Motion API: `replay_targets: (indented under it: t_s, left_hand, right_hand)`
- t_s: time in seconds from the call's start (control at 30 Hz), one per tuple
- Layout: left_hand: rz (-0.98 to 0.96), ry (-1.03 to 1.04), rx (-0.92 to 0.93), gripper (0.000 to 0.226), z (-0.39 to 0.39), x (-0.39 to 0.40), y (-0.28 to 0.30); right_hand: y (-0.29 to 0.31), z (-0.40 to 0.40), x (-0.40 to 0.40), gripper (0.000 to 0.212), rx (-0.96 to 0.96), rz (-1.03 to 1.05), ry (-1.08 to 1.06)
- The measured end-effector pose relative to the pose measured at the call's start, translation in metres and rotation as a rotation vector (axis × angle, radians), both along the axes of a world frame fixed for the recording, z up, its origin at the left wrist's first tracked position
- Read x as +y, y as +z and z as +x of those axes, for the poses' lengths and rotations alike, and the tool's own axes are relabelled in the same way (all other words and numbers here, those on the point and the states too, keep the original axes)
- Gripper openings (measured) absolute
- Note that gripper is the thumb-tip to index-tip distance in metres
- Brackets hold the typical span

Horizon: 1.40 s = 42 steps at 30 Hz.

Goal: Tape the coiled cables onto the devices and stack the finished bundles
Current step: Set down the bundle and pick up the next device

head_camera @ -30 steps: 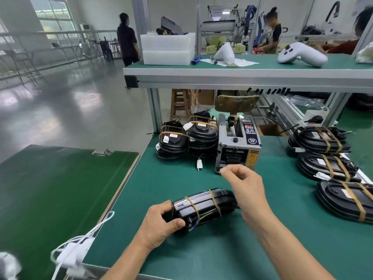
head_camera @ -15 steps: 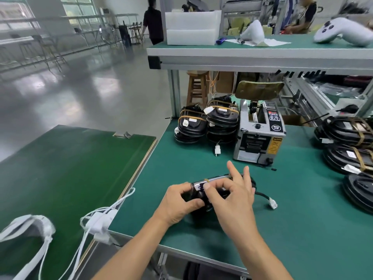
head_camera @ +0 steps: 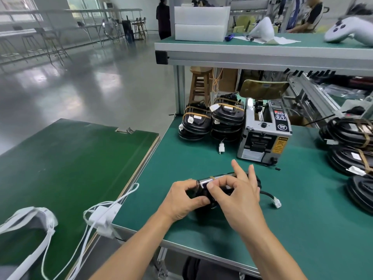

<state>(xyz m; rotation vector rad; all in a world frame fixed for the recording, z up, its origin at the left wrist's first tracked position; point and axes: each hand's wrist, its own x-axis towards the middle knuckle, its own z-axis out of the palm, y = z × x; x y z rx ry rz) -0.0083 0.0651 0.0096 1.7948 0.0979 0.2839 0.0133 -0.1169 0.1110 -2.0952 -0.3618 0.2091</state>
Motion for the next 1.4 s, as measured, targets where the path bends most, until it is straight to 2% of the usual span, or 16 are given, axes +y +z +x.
replay_targets:
  t_s: [0.53,0.7,0.83,1.17,1.4]
  left_hand:
    - [0.028,0.003,0.023,0.098,0.001,0.001,-0.002]
    - [0.029,-0.004,0.025,0.103,0.001,0.001,-0.001]
    - [0.038,-0.002,0.025,0.097,0.0,0.001,0.0]
    - [0.058,0.006,0.006,0.091,-0.002,0.0,0.004]
    - [0.066,0.019,0.01,0.096,-0.001,0.0,0.002]
  right_hand:
    - [0.0,-0.002,0.007,0.02,-0.003,-0.022,-0.056]
    - [0.0,-0.003,0.009,0.019,-0.011,-0.036,-0.075]
    - [0.001,-0.004,0.01,0.018,-0.013,-0.036,-0.088]
    - [-0.002,-0.003,0.007,0.015,-0.031,0.054,-0.115]
    - [-0.009,-0.003,0.012,0.019,-0.075,0.073,-0.166]
